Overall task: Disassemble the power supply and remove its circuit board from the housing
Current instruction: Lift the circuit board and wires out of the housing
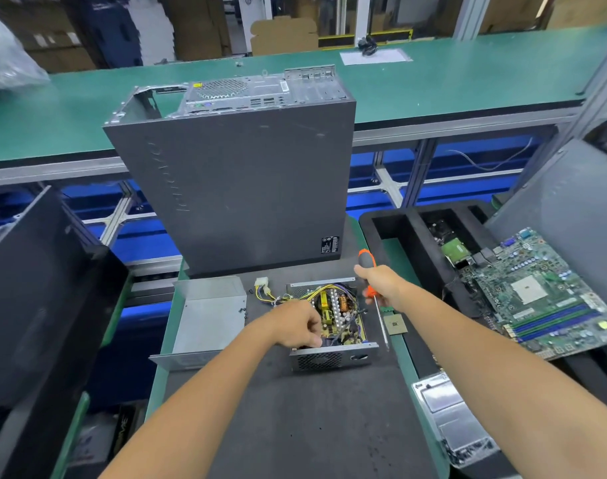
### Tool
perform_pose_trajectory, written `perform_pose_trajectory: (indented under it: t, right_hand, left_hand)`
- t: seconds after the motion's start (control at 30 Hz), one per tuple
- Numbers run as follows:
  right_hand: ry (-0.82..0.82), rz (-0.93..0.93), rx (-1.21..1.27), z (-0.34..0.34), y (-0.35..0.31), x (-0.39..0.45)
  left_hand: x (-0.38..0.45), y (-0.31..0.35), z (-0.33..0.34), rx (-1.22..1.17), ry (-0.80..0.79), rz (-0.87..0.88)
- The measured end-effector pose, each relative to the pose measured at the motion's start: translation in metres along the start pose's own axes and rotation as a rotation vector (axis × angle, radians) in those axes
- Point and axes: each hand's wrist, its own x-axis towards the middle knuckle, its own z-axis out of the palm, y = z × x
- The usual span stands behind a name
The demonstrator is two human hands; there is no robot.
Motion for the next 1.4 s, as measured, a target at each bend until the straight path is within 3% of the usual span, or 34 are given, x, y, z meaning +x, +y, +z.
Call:
perform_pose_trajectory:
  t: [0.13, 0.43, 0.63, 0.73, 0.83, 0.97, 1.07, 1.2, 1.4]
  right_hand:
    - [-0.079, 0.045, 0.211, 0.005, 0.001, 0.003]
    - [-0.081, -0.107, -0.029, 0.002, 0.006, 0.008]
    - [-0.031, -0.096, -0.025, 0.003, -0.001, 0.002]
    - [0.077, -0.098, -0.013, 0.006, 0.0, -0.008]
    - [0.231, -0.15, -0.174, 0.013, 0.01, -0.021]
    - [0.044, -0.275, -0.539, 0.023, 0.004, -0.041]
    - [0.056, -0.398, -0.831, 0.023, -0.014, -0.051]
    - [-0.065, -0.485, -0.909, 0.018, -0.024, -0.062]
    - [-0.314, -0.556, -0.943, 0.016, -0.014, -0.08]
  left_hand:
    - [0.002, 0.002, 0.004, 0.066, 0.058, -0.052]
    - [0.0, 0.007, 0.012, 0.064, 0.133, -0.188]
    - [-0.003, 0.01, 0.011, 0.005, 0.166, -0.215]
    - [-0.006, 0.011, 0.009, 0.047, 0.144, -0.134]
    - [-0.005, 0.013, 0.002, 0.01, 0.097, -0.074]
    - [0.003, 0.016, -0.006, 0.086, -0.012, -0.042]
    - [0.01, 0.016, -0.012, 0.105, -0.105, -0.057]
    - [0.013, 0.02, -0.016, 0.132, -0.202, -0.075]
    - [0.01, 0.02, -0.015, 0.188, -0.108, -0.044]
